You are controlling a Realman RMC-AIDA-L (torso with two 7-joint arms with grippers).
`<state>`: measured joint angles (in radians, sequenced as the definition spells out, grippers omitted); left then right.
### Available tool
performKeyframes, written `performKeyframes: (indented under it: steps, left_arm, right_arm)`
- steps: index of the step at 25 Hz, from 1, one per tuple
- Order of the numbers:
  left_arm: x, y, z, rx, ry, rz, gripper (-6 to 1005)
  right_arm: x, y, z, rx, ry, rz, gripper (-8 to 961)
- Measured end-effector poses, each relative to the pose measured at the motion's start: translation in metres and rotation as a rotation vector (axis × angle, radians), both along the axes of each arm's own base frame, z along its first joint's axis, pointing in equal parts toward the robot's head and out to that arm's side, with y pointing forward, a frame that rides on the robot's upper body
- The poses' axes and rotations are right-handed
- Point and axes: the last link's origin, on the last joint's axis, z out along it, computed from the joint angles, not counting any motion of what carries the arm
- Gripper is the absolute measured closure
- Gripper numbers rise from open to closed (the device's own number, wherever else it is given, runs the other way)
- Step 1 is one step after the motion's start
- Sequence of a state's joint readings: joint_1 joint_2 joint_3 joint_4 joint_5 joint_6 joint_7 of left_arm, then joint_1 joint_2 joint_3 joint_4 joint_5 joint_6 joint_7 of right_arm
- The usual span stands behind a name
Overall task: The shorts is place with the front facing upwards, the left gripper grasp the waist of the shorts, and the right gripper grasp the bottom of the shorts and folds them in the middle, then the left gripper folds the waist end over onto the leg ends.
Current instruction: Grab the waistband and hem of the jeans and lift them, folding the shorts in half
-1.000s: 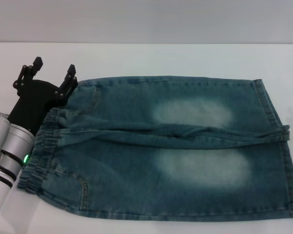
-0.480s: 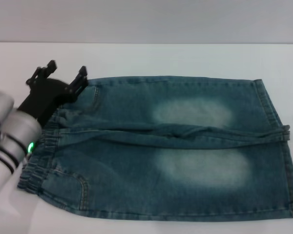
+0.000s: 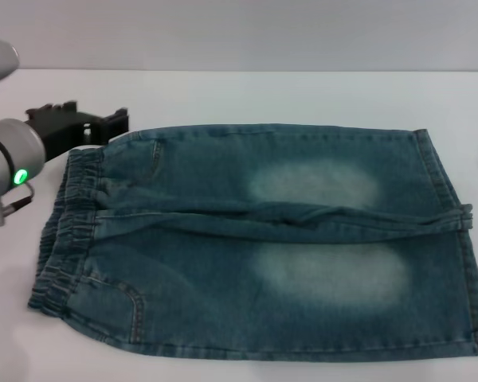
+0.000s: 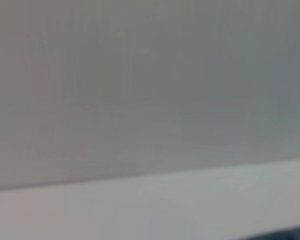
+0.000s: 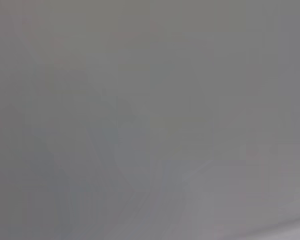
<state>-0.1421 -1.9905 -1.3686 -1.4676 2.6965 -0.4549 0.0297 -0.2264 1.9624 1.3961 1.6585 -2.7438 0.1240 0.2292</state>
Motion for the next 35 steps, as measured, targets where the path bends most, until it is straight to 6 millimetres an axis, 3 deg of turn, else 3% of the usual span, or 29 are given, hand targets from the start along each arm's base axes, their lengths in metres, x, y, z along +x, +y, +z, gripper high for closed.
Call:
performKeyframes:
  steps: [7, 12, 17, 24, 35]
  left_arm:
    - [0.007, -0.016, 0.008, -0.155, 0.073, 0.095, 201]
    - [-0.004, -0.032, 0.008, -0.250, 0.073, 0.210, 201]
    - [-0.014, -0.046, 0.010, -0.289, 0.070, 0.287, 202]
    - [-0.028, -0.070, 0.030, -0.306, 0.133, 0.446, 202]
    - [-0.029, -0.081, 0.019, -0.354, 0.181, 0.535, 237]
  right_arm:
    - [-0.005, -0.002, 0.004, -0.171, 0.012, -0.210, 211]
    - [-0.001, -0.013, -0.002, -0.263, 0.006, -0.282, 211]
    - [-0.002, -0.023, -0.005, -0.292, 0.031, -0.298, 209]
    - [-0.006, -0.027, -0.007, -0.318, 0.034, -0.300, 212]
    - [-0.007, -0.020, -0.008, -0.321, 0.022, -0.289, 219]
